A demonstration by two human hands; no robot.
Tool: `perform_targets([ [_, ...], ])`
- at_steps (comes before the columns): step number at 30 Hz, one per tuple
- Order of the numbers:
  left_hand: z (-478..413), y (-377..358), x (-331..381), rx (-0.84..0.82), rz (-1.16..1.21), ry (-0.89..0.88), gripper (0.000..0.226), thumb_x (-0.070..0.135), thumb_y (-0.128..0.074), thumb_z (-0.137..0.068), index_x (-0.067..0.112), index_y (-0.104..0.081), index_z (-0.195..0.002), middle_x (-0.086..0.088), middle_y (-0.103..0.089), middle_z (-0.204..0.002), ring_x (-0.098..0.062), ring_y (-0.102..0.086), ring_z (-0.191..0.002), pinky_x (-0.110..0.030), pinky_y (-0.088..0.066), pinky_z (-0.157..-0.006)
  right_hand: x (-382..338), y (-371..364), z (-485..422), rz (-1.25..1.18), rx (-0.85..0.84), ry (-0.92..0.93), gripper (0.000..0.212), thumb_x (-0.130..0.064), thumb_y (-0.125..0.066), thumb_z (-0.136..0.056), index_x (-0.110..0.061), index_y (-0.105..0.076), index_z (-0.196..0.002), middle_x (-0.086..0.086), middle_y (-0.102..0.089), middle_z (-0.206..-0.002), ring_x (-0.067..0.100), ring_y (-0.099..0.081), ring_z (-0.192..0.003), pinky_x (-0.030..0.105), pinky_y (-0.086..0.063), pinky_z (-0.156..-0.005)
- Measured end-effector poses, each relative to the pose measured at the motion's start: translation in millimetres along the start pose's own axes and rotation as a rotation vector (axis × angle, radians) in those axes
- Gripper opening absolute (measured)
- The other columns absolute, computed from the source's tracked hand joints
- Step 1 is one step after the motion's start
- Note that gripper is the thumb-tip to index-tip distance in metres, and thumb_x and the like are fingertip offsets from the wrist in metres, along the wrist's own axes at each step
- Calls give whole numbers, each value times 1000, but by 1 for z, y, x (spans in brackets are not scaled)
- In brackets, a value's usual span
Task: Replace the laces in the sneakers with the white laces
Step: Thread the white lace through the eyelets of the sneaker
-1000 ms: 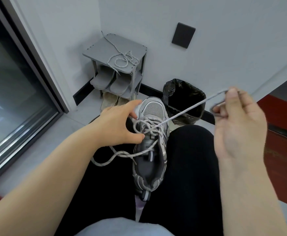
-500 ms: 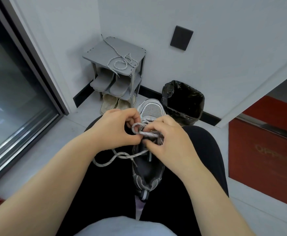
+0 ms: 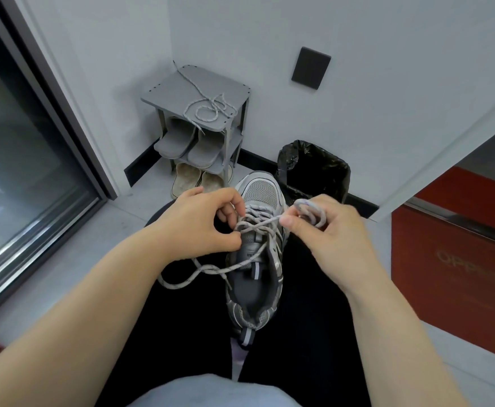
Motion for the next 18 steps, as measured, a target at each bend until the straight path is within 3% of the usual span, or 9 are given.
perform_targets([
  [3, 9, -1, 12, -3, -105, -11, 42, 60, -52, -62, 36, -43, -94, 17, -57, -80, 5, -50, -84, -36, -23, -111, 5, 2, 5, 56, -73, -60, 14, -23, -76, -74, -31, -65, -80, -9, -61, -84, -1, -54, -74, 16, -39, -70],
  [5, 20, -4, 22, -12, -245, -6, 57, 71, -55, -58, 32, -40, -96, 19, -52, -83, 2, -46, -87, -30, -20, -111, 11, 13, 7, 32, -90, -133, 40, -34, -78, -68, -37, -58, -103, -14, -57, -91, -3, -53, -76, 14, -39, -71],
  [7, 31, -9, 27, -64, -437, 5, 62, 75, -57, -55, 31, -39, -94, 20, -49, -88, -3, -40, -98, -29, -8, -114, 12, 26, 5, -171, 3, -183, 46, -36, -72, -75, -36, -52, -116, -11, -53, -90, 0, -51, -71, 19, -39, -69],
  [9, 35, -13, 26, -120, -579, -9, 51, 69, -60, -64, 31, -40, -91, 19, -48, -90, -5, -34, -109, -31, 4, -115, 8, 40, 4, -400, 172, -167, 29, -21, -51, -86, -28, -57, -113, -8, -51, -84, -1, -47, -68, 20, -36, -66],
  [12, 35, -7, 24, -151, -479, -12, 25, 56, -56, -78, 33, -48, -81, 17, -55, -82, 7, -38, -104, -28, 11, -114, -5, 55, 8, -336, 293, 42, 37, -7, -35, -90, -26, -64, -102, -9, -53, -79, 3, -44, -70, 17, -36, -66],
  [14, 31, 4, 25, -143, -304, -9, 33, 62, -50, -78, 30, -53, -72, 16, -60, -63, 10, -50, -87, -22, 7, -112, -15, 51, 16, -196, 218, 193, 35, -9, -38, -92, -28, -65, -100, -10, -56, -77, 2, -45, -69, 13, -37, -66],
  [16, 28, 22, 23, -33, -179, 3, 43, 68, -44, -78, 28, -58, -71, 16, -61, -55, 7, -57, -77, -17, 2, -110, -21, 38, 22, -48, 90, 274, 28, -10, -46, -93, -29, -64, -102, -12, -63, -79, -2, -55, -71, 8, -39, -69],
  [18, 25, 39, 15, 83, -242, 46, 32, 54, -47, -84, 27, -61, -75, 11, -59, -51, 0, -60, -67, -24, -3, -112, -15, 21, 24, 60, -78, 231, 23, -14, -56, -91, -34, -63, -98, -18, -69, -85, -6, -64, -82, 9, -44, -74],
])
Point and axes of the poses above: each hand's wrist, its own z-axis away from the middle knuckle, its own y-axis out of the back of the hand, x = y × z, the point moved 4 cm from there along -z, towards the middle knuckle
